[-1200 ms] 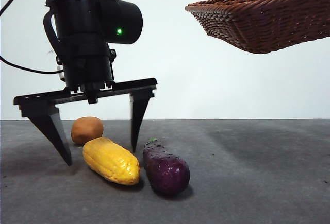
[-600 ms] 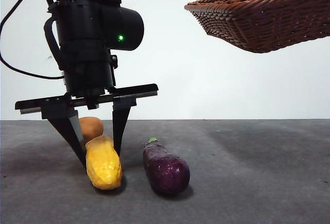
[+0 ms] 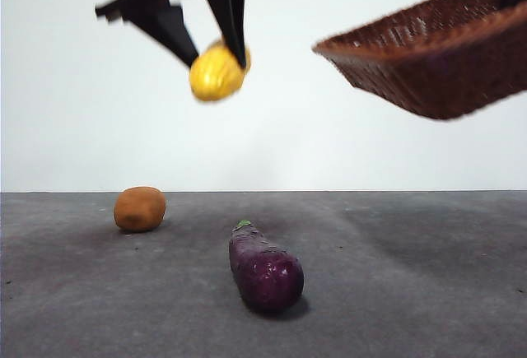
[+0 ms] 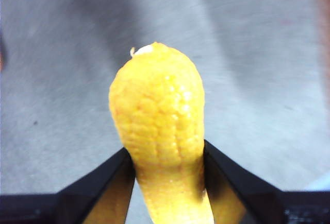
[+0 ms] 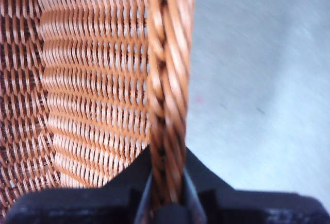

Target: Help me put the vegetables on the table into the basket

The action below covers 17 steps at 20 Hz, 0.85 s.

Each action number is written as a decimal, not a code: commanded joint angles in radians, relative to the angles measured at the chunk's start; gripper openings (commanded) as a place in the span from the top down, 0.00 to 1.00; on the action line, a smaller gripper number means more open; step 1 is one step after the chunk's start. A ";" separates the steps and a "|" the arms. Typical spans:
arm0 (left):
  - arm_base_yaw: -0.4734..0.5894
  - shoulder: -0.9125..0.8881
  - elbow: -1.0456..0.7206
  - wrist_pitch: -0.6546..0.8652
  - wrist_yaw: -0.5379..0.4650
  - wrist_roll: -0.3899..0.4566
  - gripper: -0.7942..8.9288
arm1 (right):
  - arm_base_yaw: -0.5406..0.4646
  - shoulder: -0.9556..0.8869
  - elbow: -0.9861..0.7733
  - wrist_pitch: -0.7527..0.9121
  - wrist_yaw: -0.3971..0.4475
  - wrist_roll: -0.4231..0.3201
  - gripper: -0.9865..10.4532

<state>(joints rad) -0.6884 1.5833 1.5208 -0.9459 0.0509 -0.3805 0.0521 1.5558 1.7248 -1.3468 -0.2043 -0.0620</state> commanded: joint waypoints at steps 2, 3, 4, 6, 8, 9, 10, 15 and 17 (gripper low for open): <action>-0.042 -0.056 -0.006 0.024 -0.002 0.035 0.92 | 0.008 -0.008 -0.071 0.002 0.004 0.063 0.93; -0.053 -0.064 -0.006 0.032 0.001 0.035 0.92 | 0.022 -0.008 -0.093 0.003 0.003 0.065 0.93; -0.066 -0.065 -0.006 0.043 0.002 0.035 0.92 | 0.041 -0.008 -0.124 0.009 0.004 0.077 0.93; -0.086 -0.061 -0.006 0.056 0.001 0.039 0.92 | 0.086 -0.008 -0.177 0.023 0.004 0.095 0.93; -0.105 -0.046 -0.006 0.077 0.001 0.050 0.92 | 0.148 -0.008 -0.211 0.043 0.004 0.134 0.93; -0.109 -0.040 -0.006 0.080 0.000 0.050 0.92 | 0.179 -0.008 -0.215 0.046 0.004 0.143 0.93; -0.109 -0.027 -0.006 0.083 0.001 0.049 0.92 | 0.209 -0.008 -0.215 0.055 0.008 0.157 0.93; -0.104 0.023 -0.006 0.125 0.001 0.000 0.92 | 0.345 -0.008 -0.215 0.063 0.050 0.221 0.93; -0.098 0.035 -0.006 0.140 0.010 -0.043 0.91 | 0.381 -0.008 -0.215 0.067 0.053 0.245 0.93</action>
<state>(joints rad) -0.7906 1.6077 1.5208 -0.8139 0.0612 -0.3958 0.4313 1.5551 1.5131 -1.2858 -0.1509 0.1551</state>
